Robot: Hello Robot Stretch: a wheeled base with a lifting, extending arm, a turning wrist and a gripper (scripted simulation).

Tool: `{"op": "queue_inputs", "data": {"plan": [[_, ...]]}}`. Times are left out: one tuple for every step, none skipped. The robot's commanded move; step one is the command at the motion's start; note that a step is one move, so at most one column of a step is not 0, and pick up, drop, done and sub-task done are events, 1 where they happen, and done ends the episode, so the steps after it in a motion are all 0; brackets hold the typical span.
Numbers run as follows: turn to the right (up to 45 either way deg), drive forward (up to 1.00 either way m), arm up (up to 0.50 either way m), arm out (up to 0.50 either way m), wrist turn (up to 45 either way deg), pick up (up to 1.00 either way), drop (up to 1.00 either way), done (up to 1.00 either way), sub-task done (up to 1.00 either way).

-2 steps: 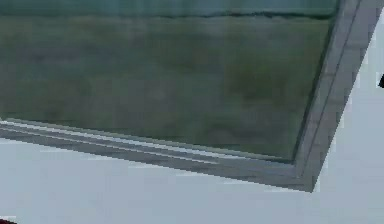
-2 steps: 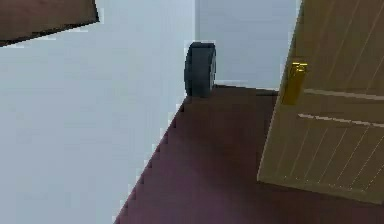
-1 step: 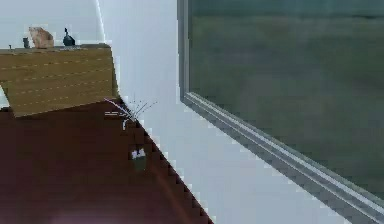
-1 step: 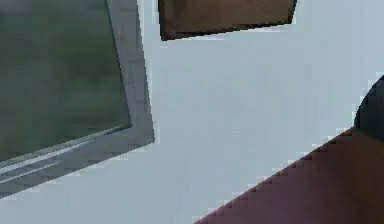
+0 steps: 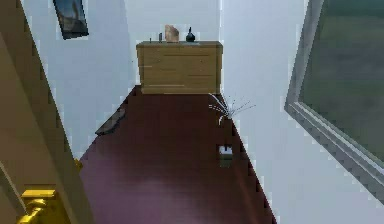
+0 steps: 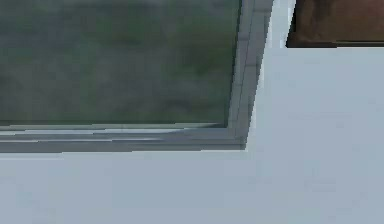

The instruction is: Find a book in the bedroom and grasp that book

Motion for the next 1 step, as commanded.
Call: {"op": "queue_inputs", "data": {"plan": [[0.0, 0.7, 0.0, 0.0, 0.0, 0.0, 0.0, 0.0, 0.0]]}}
